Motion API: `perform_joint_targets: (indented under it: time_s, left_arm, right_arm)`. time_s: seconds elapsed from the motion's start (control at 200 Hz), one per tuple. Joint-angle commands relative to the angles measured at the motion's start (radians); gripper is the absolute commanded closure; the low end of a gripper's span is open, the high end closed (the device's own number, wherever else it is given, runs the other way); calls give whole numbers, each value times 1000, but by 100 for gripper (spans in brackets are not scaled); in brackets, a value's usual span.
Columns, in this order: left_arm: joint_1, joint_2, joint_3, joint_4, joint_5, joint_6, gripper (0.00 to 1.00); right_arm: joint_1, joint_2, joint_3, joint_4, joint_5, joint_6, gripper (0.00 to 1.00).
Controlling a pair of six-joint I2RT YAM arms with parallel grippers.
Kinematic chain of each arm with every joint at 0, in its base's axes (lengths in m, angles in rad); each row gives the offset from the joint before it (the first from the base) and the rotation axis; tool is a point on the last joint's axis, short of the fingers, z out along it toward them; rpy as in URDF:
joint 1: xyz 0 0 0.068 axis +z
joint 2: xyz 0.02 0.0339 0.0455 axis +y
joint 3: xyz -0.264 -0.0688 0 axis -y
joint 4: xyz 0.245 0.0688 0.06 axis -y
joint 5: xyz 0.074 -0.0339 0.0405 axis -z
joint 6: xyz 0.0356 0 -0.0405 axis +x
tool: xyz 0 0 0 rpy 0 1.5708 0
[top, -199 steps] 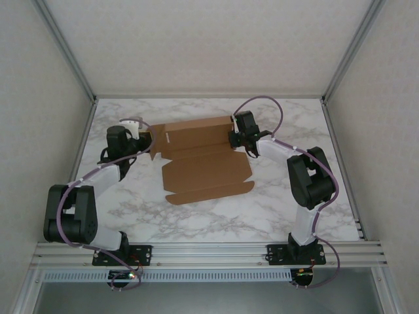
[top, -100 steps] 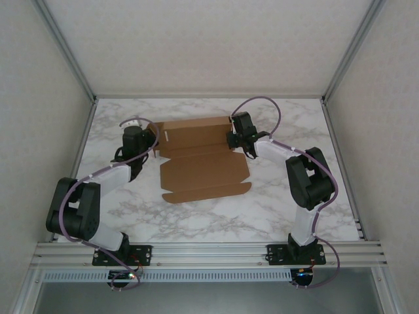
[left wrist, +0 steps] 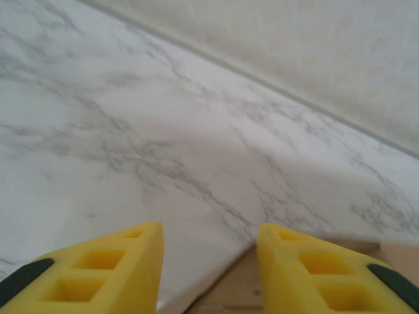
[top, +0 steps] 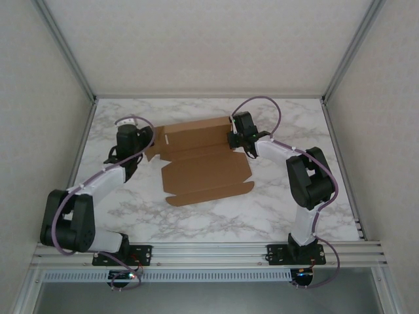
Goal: Fold the paper box
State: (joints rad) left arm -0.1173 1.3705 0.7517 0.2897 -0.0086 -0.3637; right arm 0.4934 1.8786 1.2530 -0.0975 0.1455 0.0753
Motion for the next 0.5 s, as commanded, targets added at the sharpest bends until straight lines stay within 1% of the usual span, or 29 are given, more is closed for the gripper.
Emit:
perform_joint_targets:
  time_s: [0.0,0.035,0.055,0.095,0.125,0.185,0.24,0.33,0.441,0.496]
  left_arm:
    - [33,-82,26,-30,-10,79,55]
    - [43,-105,18,-9,3,91,53]
    - [53,-119,9,13,24,93,50]
    - [80,-146,-15,81,105,94,43]
    - [99,-160,-26,118,150,97,40]
    - [129,-157,-14,131,150,92,35]
    - [163,-123,18,108,149,91,36]
    - [227,-44,65,60,150,78,39]
    - [290,43,73,60,197,50,44]
    - [298,99,92,29,261,57,48]
  right_arm:
    - [-10,32,-15,-107,-12,-44,100]
    - [-11,33,-12,-108,-16,-47,100]
    - [-11,33,-12,-111,-16,-49,100]
    - [-10,33,-13,-110,-20,-50,100]
    - [-10,33,-14,-109,-22,-52,100]
    - [-12,36,-14,-112,-22,-52,100]
    - [-12,35,-14,-112,-24,-49,100]
    - [-12,34,-14,-111,-27,-45,100]
    - [-12,38,-16,-110,-33,-38,100]
    - [-12,40,-16,-107,-32,-35,100]
